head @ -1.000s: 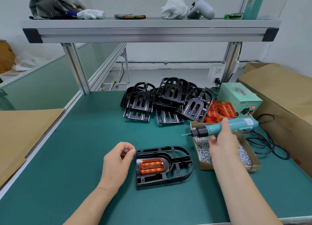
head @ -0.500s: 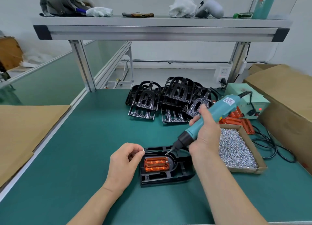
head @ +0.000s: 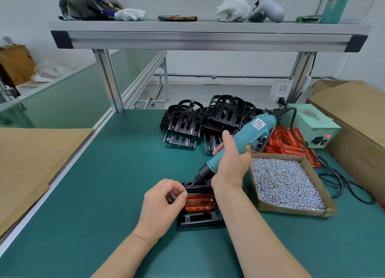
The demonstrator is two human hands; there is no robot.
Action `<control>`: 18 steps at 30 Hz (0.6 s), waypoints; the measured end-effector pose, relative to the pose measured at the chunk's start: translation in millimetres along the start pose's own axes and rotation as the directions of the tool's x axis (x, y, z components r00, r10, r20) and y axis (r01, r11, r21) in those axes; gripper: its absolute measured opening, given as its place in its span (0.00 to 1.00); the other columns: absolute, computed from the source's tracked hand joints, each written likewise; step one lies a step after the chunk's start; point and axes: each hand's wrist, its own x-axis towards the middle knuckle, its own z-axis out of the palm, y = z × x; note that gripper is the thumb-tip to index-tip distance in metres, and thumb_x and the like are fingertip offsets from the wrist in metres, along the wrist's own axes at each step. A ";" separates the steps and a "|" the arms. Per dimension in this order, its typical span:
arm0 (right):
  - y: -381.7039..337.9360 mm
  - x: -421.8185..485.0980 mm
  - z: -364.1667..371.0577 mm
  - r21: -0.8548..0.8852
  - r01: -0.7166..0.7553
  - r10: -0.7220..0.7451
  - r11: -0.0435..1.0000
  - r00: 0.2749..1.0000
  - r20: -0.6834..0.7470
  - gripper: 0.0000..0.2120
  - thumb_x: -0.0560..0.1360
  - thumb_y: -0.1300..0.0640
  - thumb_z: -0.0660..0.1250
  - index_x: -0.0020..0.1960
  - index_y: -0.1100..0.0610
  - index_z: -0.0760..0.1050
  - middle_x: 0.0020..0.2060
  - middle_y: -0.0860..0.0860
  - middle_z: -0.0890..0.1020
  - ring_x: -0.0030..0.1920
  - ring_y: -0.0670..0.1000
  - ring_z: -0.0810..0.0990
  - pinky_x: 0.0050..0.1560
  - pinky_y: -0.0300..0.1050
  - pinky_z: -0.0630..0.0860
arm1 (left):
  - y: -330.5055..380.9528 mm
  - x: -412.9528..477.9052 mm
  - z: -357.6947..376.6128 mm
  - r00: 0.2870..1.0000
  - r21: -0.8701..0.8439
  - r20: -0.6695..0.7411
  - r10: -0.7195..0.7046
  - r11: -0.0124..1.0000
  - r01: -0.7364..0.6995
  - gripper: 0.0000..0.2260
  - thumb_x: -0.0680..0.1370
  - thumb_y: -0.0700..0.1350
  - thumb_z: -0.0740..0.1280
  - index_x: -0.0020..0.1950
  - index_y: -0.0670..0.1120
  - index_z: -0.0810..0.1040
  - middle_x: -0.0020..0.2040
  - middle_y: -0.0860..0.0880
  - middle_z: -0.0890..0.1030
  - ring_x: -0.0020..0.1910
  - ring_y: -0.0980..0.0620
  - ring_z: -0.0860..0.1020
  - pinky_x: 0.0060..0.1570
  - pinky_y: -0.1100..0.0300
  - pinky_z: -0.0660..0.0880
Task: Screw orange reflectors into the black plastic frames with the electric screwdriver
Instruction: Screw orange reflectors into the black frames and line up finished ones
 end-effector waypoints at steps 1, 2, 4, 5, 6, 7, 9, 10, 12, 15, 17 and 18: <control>1.4 -1.3 0.8 -0.015 0.014 -0.014 1.000 1.000 0.008 0.10 0.74 0.58 0.73 0.44 0.55 0.72 0.25 0.49 0.75 0.25 0.48 0.73 0.31 0.40 0.73 | 0.2 0.4 0.2 1.000 0.002 -0.002 0.003 1.000 -0.003 0.11 0.72 0.33 0.74 0.38 0.49 0.80 0.36 0.55 0.79 0.34 0.56 0.75 0.37 0.69 0.71; 2.3 -2.6 1.5 -0.028 0.025 -0.024 0.999 1.000 0.015 0.10 0.74 0.58 0.73 0.44 0.54 0.72 0.26 0.49 0.75 0.25 0.48 0.73 0.31 0.40 0.74 | 0.5 0.9 0.4 1.000 0.003 -0.003 0.004 1.000 -0.004 0.11 0.72 0.33 0.74 0.38 0.49 0.80 0.36 0.55 0.79 0.34 0.56 0.75 0.37 0.69 0.71; 3.0 -4.5 2.8 -0.043 0.038 -0.037 0.998 0.999 0.022 0.10 0.74 0.58 0.73 0.43 0.54 0.71 0.26 0.50 0.75 0.25 0.48 0.73 0.32 0.41 0.74 | 1.0 1.5 0.5 1.000 0.001 -0.004 0.001 1.000 -0.001 0.11 0.72 0.33 0.74 0.37 0.48 0.80 0.36 0.55 0.79 0.33 0.56 0.74 0.37 0.69 0.71; 2.7 -4.9 3.2 -0.048 0.042 -0.041 0.998 0.999 0.021 0.10 0.74 0.58 0.73 0.43 0.54 0.71 0.26 0.50 0.75 0.25 0.48 0.73 0.32 0.41 0.73 | 0.9 1.6 0.5 1.000 -0.003 -0.005 -0.001 1.000 0.001 0.11 0.72 0.33 0.74 0.37 0.48 0.80 0.35 0.54 0.79 0.33 0.56 0.74 0.37 0.69 0.71; 2.0 -5.1 3.5 -0.048 0.044 -0.043 0.998 0.999 0.019 0.10 0.74 0.58 0.73 0.43 0.54 0.71 0.26 0.50 0.75 0.25 0.48 0.73 0.32 0.41 0.73 | 0.6 1.6 0.4 1.000 -0.006 -0.005 -0.001 1.000 0.001 0.11 0.72 0.33 0.74 0.37 0.48 0.80 0.35 0.53 0.79 0.33 0.56 0.74 0.37 0.68 0.71; 0.9 -5.1 3.7 -0.043 0.045 -0.044 0.998 0.999 0.019 0.10 0.74 0.57 0.73 0.44 0.54 0.71 0.26 0.50 0.75 0.25 0.48 0.73 0.31 0.40 0.73 | 0.5 1.6 0.4 1.000 -0.007 -0.006 0.001 1.000 -0.001 0.11 0.72 0.33 0.74 0.37 0.48 0.80 0.35 0.53 0.79 0.33 0.56 0.74 0.37 0.68 0.71; -1.3 -5.0 4.2 -0.028 0.049 -0.048 0.998 0.999 0.023 0.10 0.73 0.56 0.73 0.44 0.53 0.72 0.26 0.50 0.75 0.25 0.47 0.73 0.30 0.39 0.73 | 0.5 1.5 0.4 1.000 -0.004 -0.009 0.008 1.000 -0.008 0.11 0.71 0.33 0.74 0.37 0.48 0.80 0.34 0.53 0.79 0.33 0.56 0.74 0.37 0.68 0.71; -1.8 -5.2 4.4 -0.026 0.050 -0.049 0.998 0.998 0.027 0.09 0.73 0.56 0.73 0.44 0.53 0.72 0.26 0.50 0.75 0.25 0.47 0.73 0.30 0.39 0.73 | 0.2 1.7 0.4 1.000 -0.003 -0.011 0.006 1.000 -0.006 0.11 0.71 0.33 0.74 0.37 0.48 0.80 0.34 0.53 0.79 0.33 0.56 0.74 0.37 0.68 0.71; -1.7 -6.8 4.9 -0.033 0.057 -0.056 0.998 0.998 0.035 0.09 0.73 0.56 0.73 0.44 0.53 0.72 0.27 0.51 0.75 0.25 0.48 0.73 0.30 0.39 0.73 | -0.7 2.0 0.3 1.000 0.000 -0.013 0.006 1.000 -0.006 0.11 0.71 0.33 0.74 0.37 0.49 0.80 0.34 0.53 0.79 0.34 0.56 0.75 0.37 0.68 0.71; -0.9 -8.5 5.0 -0.038 0.063 -0.061 0.997 0.998 0.034 0.09 0.74 0.58 0.73 0.43 0.54 0.72 0.28 0.52 0.75 0.25 0.48 0.72 0.30 0.40 0.74 | -1.1 2.0 0.2 1.000 0.004 -0.011 0.009 1.000 -0.009 0.11 0.71 0.34 0.74 0.37 0.49 0.80 0.34 0.53 0.79 0.33 0.55 0.74 0.37 0.68 0.71; -1.3 -8.1 4.5 -0.035 0.065 -0.063 0.997 0.997 0.034 0.09 0.74 0.59 0.73 0.43 0.54 0.72 0.29 0.53 0.74 0.26 0.48 0.72 0.30 0.39 0.74 | -0.9 2.3 0.4 1.000 -0.002 -0.012 0.005 1.000 -0.005 0.11 0.71 0.34 0.74 0.37 0.49 0.80 0.34 0.52 0.79 0.33 0.55 0.74 0.37 0.67 0.72; -1.7 -7.8 3.9 -0.035 0.067 -0.066 0.997 0.997 0.035 0.09 0.74 0.59 0.72 0.44 0.55 0.72 0.29 0.53 0.74 0.26 0.48 0.72 0.30 0.39 0.74 | -0.9 2.4 0.3 1.000 -0.008 -0.012 0.002 1.000 -0.002 0.11 0.72 0.34 0.74 0.37 0.49 0.80 0.35 0.52 0.79 0.34 0.55 0.74 0.37 0.67 0.72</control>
